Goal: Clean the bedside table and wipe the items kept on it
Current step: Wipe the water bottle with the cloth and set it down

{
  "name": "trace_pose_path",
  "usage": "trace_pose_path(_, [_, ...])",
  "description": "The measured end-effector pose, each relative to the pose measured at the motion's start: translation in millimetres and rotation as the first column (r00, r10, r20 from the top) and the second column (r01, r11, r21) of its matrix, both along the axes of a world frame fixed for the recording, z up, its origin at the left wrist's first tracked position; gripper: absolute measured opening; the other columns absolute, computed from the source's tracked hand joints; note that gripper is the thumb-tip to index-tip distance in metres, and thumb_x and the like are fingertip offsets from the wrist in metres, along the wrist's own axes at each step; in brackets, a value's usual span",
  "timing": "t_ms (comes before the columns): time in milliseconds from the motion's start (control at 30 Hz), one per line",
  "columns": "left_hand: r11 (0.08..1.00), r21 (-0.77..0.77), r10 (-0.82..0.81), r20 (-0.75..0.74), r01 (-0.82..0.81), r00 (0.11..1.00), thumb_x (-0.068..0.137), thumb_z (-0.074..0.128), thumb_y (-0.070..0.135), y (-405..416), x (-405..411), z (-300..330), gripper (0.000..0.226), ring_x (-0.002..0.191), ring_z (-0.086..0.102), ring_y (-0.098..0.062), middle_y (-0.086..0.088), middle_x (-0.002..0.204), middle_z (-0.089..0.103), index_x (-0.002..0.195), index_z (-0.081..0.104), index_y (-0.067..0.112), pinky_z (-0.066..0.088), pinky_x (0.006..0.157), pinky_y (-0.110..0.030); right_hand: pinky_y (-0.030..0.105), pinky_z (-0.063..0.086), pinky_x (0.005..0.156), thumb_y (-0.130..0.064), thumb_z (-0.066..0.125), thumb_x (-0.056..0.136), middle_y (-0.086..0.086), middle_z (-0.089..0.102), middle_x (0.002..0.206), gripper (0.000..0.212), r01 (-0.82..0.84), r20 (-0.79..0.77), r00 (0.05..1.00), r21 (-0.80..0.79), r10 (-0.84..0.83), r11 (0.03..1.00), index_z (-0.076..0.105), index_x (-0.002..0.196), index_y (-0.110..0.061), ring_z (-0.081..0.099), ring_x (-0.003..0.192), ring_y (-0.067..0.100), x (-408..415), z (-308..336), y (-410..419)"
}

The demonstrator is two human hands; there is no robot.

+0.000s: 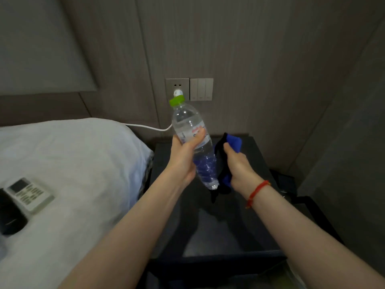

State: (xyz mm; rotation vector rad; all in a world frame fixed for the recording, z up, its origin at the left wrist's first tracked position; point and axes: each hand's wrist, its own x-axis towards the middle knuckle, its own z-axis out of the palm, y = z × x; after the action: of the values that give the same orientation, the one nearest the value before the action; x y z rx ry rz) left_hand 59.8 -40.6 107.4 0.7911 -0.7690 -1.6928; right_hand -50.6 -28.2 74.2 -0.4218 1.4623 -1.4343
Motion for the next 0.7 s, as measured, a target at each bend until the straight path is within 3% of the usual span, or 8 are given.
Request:
trace_pose_path(67, [0.998, -0.043, 0.046, 0.130, -0.041, 0.990, 0.079, 0.064, -0.007, -17.1, -13.8, -7.9, 0.054, 0.091, 0.060, -0.027, -0.018, 0.107, 0.057, 0.128, 0.042, -0.003, 0.050, 0.085, -0.042, 0.045, 0.047, 0.097, -0.036, 0.050, 0.093, 0.017, 0.063, 0.114, 0.044, 0.056, 0.147, 0.987, 0.025, -0.059, 0.998, 0.054, 0.123, -0.005, 0.061, 0.103, 0.032, -21.3, 1.0, -11.9])
trace_pose_path(167, [0.990, -0.069, 0.139, 0.314, -0.124, 0.939, 0.066, 0.073, -0.012, -47.8, -32.0, -23.9, 0.059, 0.095, 0.063, -0.030, -0.015, 0.108, 0.061, 0.116, 0.047, 0.006, 0.052, 0.087, -0.046, 0.045, 0.048, 0.094, -0.038, 0.050, 0.093, 0.013, 0.062, 0.119, 0.044, 0.173, 0.267, 0.950, -0.018, -0.162, 0.985, 0.054, 0.125, -0.008, 0.061, 0.103, 0.029, -53.9, 3.6, -20.7])
trace_pose_path(300, [0.985, -0.055, 0.173, 0.399, -0.165, 0.900, 0.061, 0.077, -0.010, -91.3, -60.0, -48.2, 0.063, 0.102, 0.063, -0.035, -0.016, 0.115, 0.061, 0.113, 0.047, 0.011, 0.051, 0.088, -0.055, 0.035, 0.051, 0.071, -0.038, 0.049, 0.093, 0.007, 0.066, 0.108, 0.035, 0.267, 0.453, 0.865, -0.052, -0.216, 0.962, 0.060, 0.114, -0.012, 0.063, 0.082, 0.020, -95.0, 1.9, -27.7])
trace_pose_path(500, [0.967, -0.196, 0.241, 0.491, -0.164, 0.837, 0.057, 0.082, -0.002, -154.1, -104.4, -75.3, 0.066, 0.102, 0.062, -0.028, -0.010, 0.112, 0.061, 0.110, 0.047, 0.014, 0.052, 0.092, -0.045, 0.034, 0.052, 0.076, -0.038, 0.047, 0.093, 0.004, 0.068, 0.102, 0.039, 0.279, 0.532, 0.828, -0.122, -0.174, 0.953, 0.060, 0.120, -0.014, 0.064, 0.088, 0.019, -132.4, -22.3, -39.1])
trace_pose_path(700, [0.948, -0.252, 0.306, 0.558, -0.195, 0.771, 0.057, 0.084, 0.009, -189.4, -135.0, -100.6, 0.069, 0.101, 0.060, -0.020, 0.000, 0.108, 0.061, 0.116, 0.050, 0.019, 0.049, 0.088, -0.030, 0.037, 0.051, 0.082, -0.040, 0.047, 0.092, 0.005, 0.067, 0.112, 0.040, 0.205, 0.562, 0.821, -0.134, -0.097, 0.970, 0.061, 0.119, -0.015, 0.063, 0.099, 0.020, -144.5, -45.1, -48.9])
